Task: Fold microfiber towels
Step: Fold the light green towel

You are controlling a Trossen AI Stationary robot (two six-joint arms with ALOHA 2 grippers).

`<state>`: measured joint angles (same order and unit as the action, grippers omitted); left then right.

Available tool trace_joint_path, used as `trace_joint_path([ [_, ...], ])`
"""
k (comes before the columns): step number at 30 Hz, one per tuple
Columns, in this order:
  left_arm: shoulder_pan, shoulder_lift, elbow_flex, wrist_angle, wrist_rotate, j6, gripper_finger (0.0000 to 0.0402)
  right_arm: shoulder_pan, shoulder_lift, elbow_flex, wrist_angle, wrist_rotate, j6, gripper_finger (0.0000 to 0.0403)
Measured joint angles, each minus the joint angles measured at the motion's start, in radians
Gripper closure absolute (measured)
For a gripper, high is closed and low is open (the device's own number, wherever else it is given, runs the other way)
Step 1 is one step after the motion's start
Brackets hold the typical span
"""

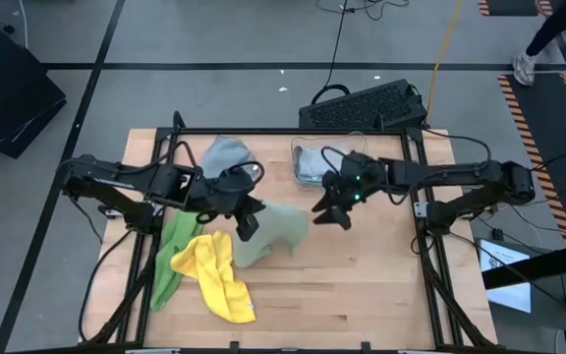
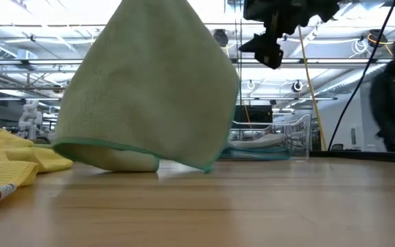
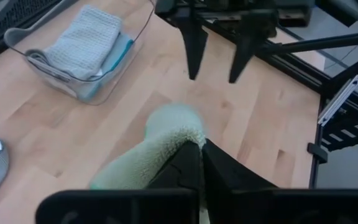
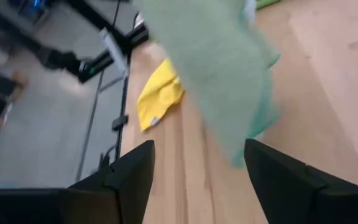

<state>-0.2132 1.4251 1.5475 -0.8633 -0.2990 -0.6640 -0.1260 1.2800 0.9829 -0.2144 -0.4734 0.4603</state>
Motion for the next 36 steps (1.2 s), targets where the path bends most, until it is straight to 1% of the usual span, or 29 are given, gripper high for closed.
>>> trace_joint_path([
  [2, -0.006, 0.000, 0.000, 0.000, -0.004, -0.015, 0.0397, 0.031, 0.000, 0.000, -0.009, 0.006, -0.031, 0.0166],
  [6, -0.014, 0.000, 0.000, 0.001, -0.036, -0.026, 0.0393, 0.081, -0.002, -0.074, 0.056, 0.102, -0.037, 0.0171],
  [11, -0.027, 0.000, 0.000, 0.006, -0.041, -0.029, 0.0397, 0.096, -0.001, -0.232, 0.277, 0.146, 0.027, 0.0170],
  [13, -0.032, 0.000, -0.001, 0.033, -0.035, -0.022, 0.0393, 0.097, 0.000, -0.299, 0.361, 0.185, 0.052, 0.0169],
  [18, -0.032, 0.000, -0.001, 0.160, 0.000, 0.043, 0.0397, 0.101, 0.011, -0.415, 0.564, 0.290, -0.012, 0.0166],
  [21, -0.029, 0.000, -0.001, 0.239, 0.028, 0.068, 0.0394, 0.102, 0.062, -0.444, 0.670, 0.290, -0.063, 0.0153],
  [24, -0.029, 0.000, -0.001, 0.289, 0.037, 0.091, 0.0393, 0.107, 0.131, -0.444, 0.790, 0.268, -0.095, 0.0140],
  [27, -0.026, 0.000, -0.001, 0.296, 0.037, 0.089, 0.0398, 0.120, 0.199, -0.443, 0.881, 0.267, -0.088, 0.0144],
  [29, -0.023, 0.000, -0.001, 0.294, 0.037, 0.082, 0.0395, 0.125, 0.227, -0.443, 0.911, 0.260, -0.062, 0.0166],
  [31, -0.023, 0.000, -0.001, 0.292, 0.037, 0.082, 0.0392, 0.134, 0.233, -0.443, 0.906, 0.259, -0.053, 0.0207],
  [33, -0.023, 0.000, -0.001, 0.288, 0.036, 0.082, 0.0395, 0.138, 0.223, -0.443, 0.877, 0.231, -0.054, 0.0265],
  [36, -0.023, 0.000, -0.001, 0.265, 0.032, 0.080, 0.0397, 0.137, 0.177, -0.443, 0.778, 0.175, -0.054, 0.0361],
])
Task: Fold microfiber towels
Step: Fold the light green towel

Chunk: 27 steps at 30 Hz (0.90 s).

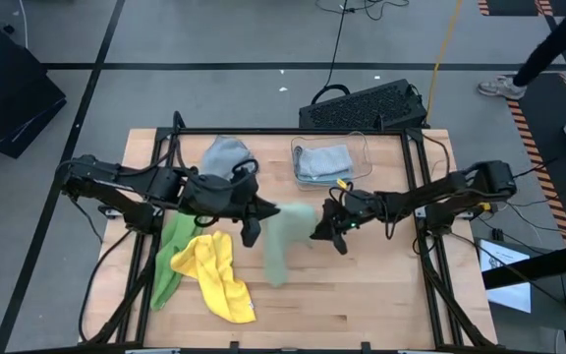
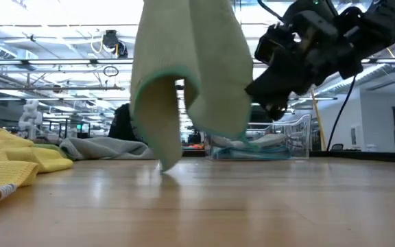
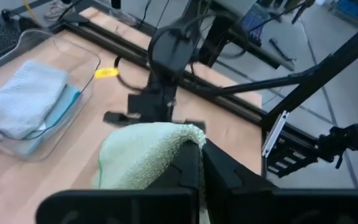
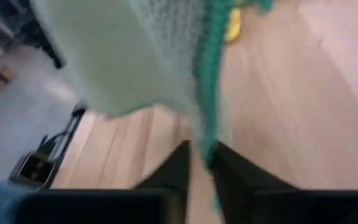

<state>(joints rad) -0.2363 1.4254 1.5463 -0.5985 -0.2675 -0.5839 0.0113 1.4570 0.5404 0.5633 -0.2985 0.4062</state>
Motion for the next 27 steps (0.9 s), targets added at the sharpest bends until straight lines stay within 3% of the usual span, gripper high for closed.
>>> trace_joint_path([
  [2, 0.000, 0.000, 0.000, -0.036, -0.007, -0.006, 0.0393, -0.004, -0.049, 0.000, -0.079, -0.030, -0.005, 0.0390],
  [8, 0.000, 0.009, -0.001, -0.116, -0.015, -0.027, 0.0396, 0.001, -0.265, 0.000, -0.306, -0.044, 0.012, 0.0399],
  [13, 0.000, 0.009, -0.001, -0.113, -0.027, -0.024, 0.0387, 0.004, -0.459, 0.000, -0.443, 0.017, 0.073, 0.0400],
  [21, 0.000, 0.074, -0.001, -0.132, -0.074, -0.045, 0.0280, 0.004, -0.635, 0.000, -0.571, 0.065, 0.156, 0.0401],
  [27, -0.005, 0.162, -0.001, -0.132, -0.071, -0.129, 0.0207, 0.003, -0.658, 0.024, -0.721, 0.004, 0.264, 0.0402],
])
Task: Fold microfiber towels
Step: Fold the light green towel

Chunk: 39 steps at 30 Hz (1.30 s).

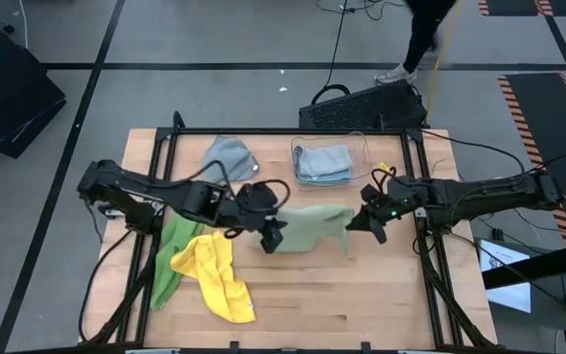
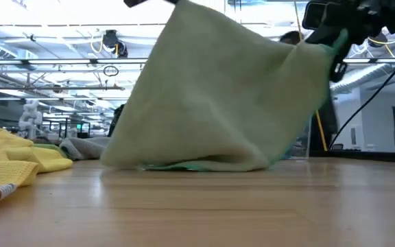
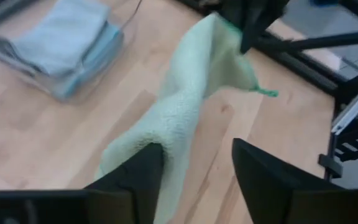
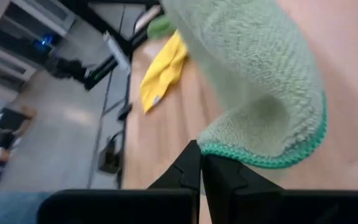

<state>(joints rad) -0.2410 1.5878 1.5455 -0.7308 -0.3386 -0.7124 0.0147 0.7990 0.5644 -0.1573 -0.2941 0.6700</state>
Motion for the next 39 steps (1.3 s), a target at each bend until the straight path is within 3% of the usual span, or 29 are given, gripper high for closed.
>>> trace_joint_path([
  [7, -0.011, 0.066, 0.000, -0.007, 0.074, -0.031, 0.0177, 0.000, 0.000, 0.053, -0.107, -0.156, 0.106, 0.0402],
  [12, -0.016, 0.071, 0.000, -0.104, 0.052, -0.046, 0.0176, 0.000, 0.000, 0.096, -0.139, -0.232, 0.180, 0.0402],
  [16, -0.015, 0.068, -0.001, -0.144, 0.025, -0.066, 0.0176, 0.000, -0.005, 0.116, -0.110, -0.233, 0.280, 0.0402],
  [20, -0.018, 0.062, -0.001, -0.031, -0.006, 0.026, 0.0176, -0.014, -0.001, 0.116, 0.026, -0.230, 0.384, 0.0403],
  [29, -0.024, 0.061, 0.001, 0.427, -0.148, 0.238, 0.0176, -0.068, 0.035, 0.117, 0.353, -0.119, 0.614, 0.0403],
  [35, -0.029, 0.061, 0.001, 0.592, -0.141, 0.301, 0.0176, -0.087, 0.068, 0.117, 0.459, 0.015, 0.657, 0.0403],
  [39, -0.044, 0.061, 0.001, 0.618, -0.145, 0.300, 0.0176, -0.087, 0.083, 0.117, 0.493, 0.108, 0.665, 0.0403],
])
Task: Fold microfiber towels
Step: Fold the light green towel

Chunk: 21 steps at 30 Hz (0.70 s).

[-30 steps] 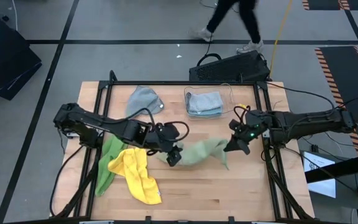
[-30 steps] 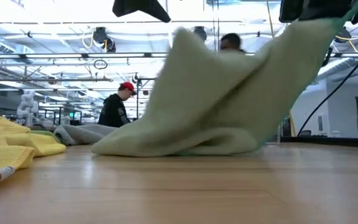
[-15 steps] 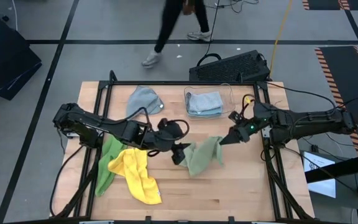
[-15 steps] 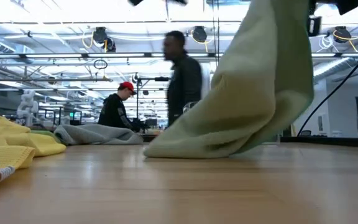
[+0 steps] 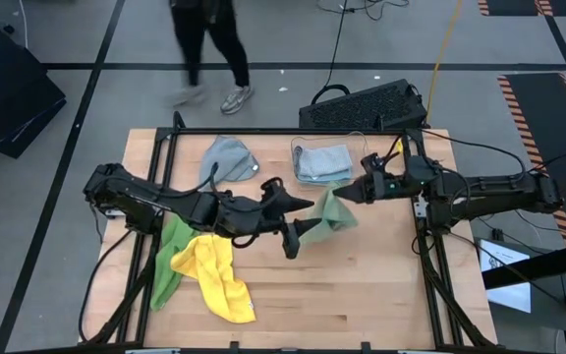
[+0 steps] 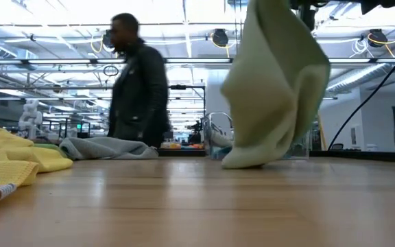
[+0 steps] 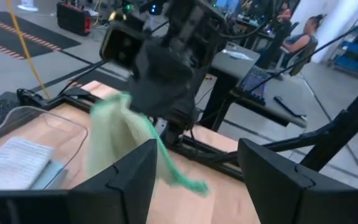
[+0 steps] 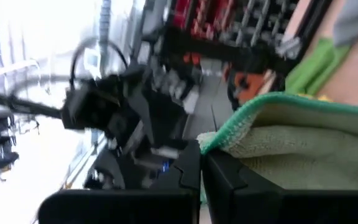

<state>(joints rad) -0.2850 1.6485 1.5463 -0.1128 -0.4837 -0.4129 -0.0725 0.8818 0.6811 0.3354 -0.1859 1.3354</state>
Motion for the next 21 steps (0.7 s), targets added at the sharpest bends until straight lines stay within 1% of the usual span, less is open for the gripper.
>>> trace_joint_path([
  [2, -0.009, 0.000, 0.000, -0.027, -0.013, -0.010, 0.0176, 0.000, 0.003, 0.000, 0.020, 0.039, 0.000, 0.0403],
  [7, -0.025, 0.002, 0.000, -0.028, -0.030, -0.014, 0.0172, 0.000, 0.012, 0.000, 0.037, 0.148, 0.000, 0.0403],
  [11, -0.018, 0.023, -0.001, -0.084, -0.153, -0.015, 0.0151, 0.000, 0.026, 0.000, 0.074, 0.190, -0.001, 0.0403],
  [15, 0.017, 0.047, 0.000, -0.079, -0.204, -0.013, 0.0127, 0.000, 0.049, 0.000, 0.113, 0.190, -0.002, 0.0403],
  [18, 0.055, 0.075, 0.000, -0.022, -0.185, -0.026, 0.0123, 0.000, 0.057, 0.000, 0.124, 0.190, 0.004, 0.0403],
  [21, 0.082, 0.082, -0.002, -0.004, -0.137, -0.029, 0.0136, 0.000, 0.061, 0.000, 0.131, 0.190, 0.003, 0.0403],
])
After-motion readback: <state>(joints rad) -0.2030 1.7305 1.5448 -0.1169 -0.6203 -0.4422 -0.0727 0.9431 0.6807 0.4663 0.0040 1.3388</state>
